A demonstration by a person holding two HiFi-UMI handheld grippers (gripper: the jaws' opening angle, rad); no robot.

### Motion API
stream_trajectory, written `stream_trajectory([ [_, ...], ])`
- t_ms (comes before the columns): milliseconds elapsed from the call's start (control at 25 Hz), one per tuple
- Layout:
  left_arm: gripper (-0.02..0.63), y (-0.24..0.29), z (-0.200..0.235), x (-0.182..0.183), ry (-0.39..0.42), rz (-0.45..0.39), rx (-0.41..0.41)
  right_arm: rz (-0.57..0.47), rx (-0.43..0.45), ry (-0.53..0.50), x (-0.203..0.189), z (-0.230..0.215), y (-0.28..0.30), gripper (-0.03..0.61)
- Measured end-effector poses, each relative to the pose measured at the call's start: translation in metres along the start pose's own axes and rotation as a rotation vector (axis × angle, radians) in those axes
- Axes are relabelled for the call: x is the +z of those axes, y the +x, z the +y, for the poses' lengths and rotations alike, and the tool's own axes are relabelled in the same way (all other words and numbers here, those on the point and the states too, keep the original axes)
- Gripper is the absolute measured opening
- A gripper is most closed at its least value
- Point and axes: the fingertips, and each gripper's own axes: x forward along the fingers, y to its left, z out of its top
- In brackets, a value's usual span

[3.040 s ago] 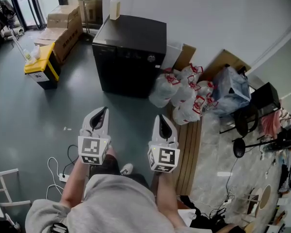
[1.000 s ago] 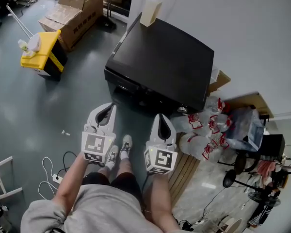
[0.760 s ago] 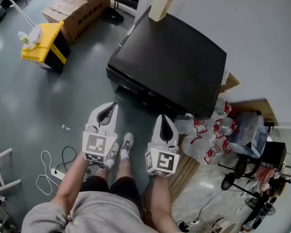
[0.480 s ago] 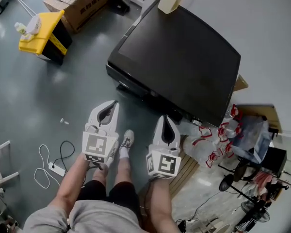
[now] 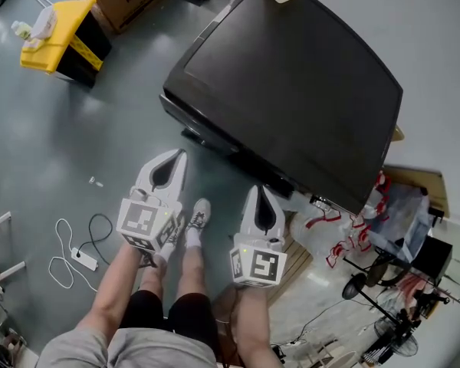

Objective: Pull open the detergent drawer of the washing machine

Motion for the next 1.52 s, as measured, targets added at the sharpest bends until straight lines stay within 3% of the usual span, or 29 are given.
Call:
stream_trajectory([
  [200,0.020,0.018,0.014,-0.016,-0.296,-0.033,-0.054,0.017,0.011,-0.007,-0.011,-0.004,0.007,0.005],
  [280,0.109,0.024,0.020,-0.021,-0.426,-0.061,-0.091,0.018,0.013,-0.001,-0.015,-0.006,0.009,0.003],
  [440,0.201,0.033,0.032,-0.024,-0.663,-0.136,-0.157,0.030,0.029,-0.011,-0.025,-0.006,0.014,0.003],
  [680,0.296,0.044,0.044,-0.016,-0.890,-0.312,-0.255,0.047,0.038,0.007,-0.038,-0.007,0.020,0.003],
  [960,0.342,0.055,0.043,-0.009,-1.032,-0.444,-0.335,0.059,0.053,0.026,-0.049,-0.009,0.025,0.003],
  [1320,0.342,0.052,0.046,-0.007,-1.118,-0.540,-0.331,0.057,0.062,0.040,-0.052,-0.015,0.024,0.005],
  [1520,0.341,0.049,0.046,-0.009,-1.121,-0.561,-0.343,0.074,0.065,0.049,-0.063,-0.017,0.022,0.003],
])
